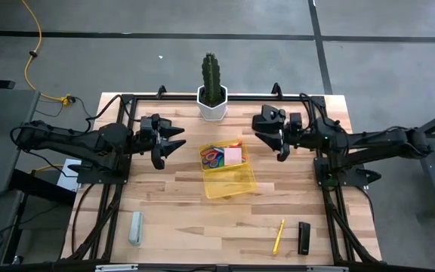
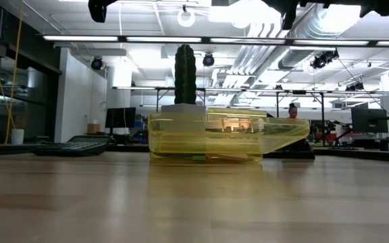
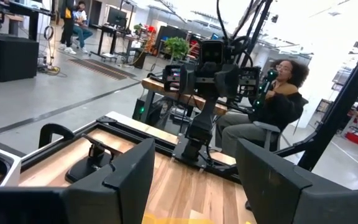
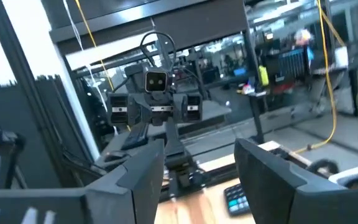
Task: Pack school essentials
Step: Put the yellow pen into the yellow supply box
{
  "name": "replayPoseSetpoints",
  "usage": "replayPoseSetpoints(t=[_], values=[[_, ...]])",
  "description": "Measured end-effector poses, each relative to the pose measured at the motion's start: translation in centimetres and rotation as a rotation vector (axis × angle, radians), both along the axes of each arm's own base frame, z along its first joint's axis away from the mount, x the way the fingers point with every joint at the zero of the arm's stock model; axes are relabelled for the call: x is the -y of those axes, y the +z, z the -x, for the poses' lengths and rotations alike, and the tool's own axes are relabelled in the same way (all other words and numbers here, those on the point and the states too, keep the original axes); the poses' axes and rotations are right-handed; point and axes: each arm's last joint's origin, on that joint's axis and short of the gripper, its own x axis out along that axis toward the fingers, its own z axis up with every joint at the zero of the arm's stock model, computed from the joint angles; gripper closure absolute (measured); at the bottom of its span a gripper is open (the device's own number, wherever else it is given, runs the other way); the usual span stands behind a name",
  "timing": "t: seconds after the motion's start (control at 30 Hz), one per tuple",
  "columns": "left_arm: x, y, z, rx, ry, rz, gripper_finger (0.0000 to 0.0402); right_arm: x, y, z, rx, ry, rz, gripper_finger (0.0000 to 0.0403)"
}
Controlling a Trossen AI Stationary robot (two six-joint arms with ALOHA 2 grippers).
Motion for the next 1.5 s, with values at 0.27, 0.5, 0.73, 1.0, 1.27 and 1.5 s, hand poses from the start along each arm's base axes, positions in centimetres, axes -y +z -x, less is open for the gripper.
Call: replayPoseSetpoints(t=[0.27, 0.5, 0.73, 1.0, 1.27, 1.5], values=[[0.0, 0.0, 0.0, 0.004, -0.005, 0.000, 0.0190, 0.0, 0.1, 0.1, -0.002, -0.007, 0.052, 0.0214], [0.0, 0.4, 0.0, 0.029, -0.006, -0.027, 0.0190, 0.0, 0.0, 0.1, -0.015, -0.003, 0.038, 0.0214], [0.0, 0.4, 0.0, 0.031, -0.005, -0.043, 0.0190, 0.0, -0.2, 0.0, -0.038, -0.002, 0.037, 0.0214], [0.0, 0.4, 0.0, 0.031, -0.005, -0.043, 0.0190, 0.0, -0.5, -0.1, -0.061, 0.013, -0.057, 0.0214], [0.0, 0.4, 0.0, 0.030, -0.005, -0.042, 0.0190, -1.6, -5.4, -0.2, -0.521, 0.146, -0.742, 0.0215], [0.0, 0.0, 0.0, -0.018, -0.006, -0.043, 0.0190, -8.4, -9.3, 0.1, -0.976, 0.226, -1.168, 0.0215]])
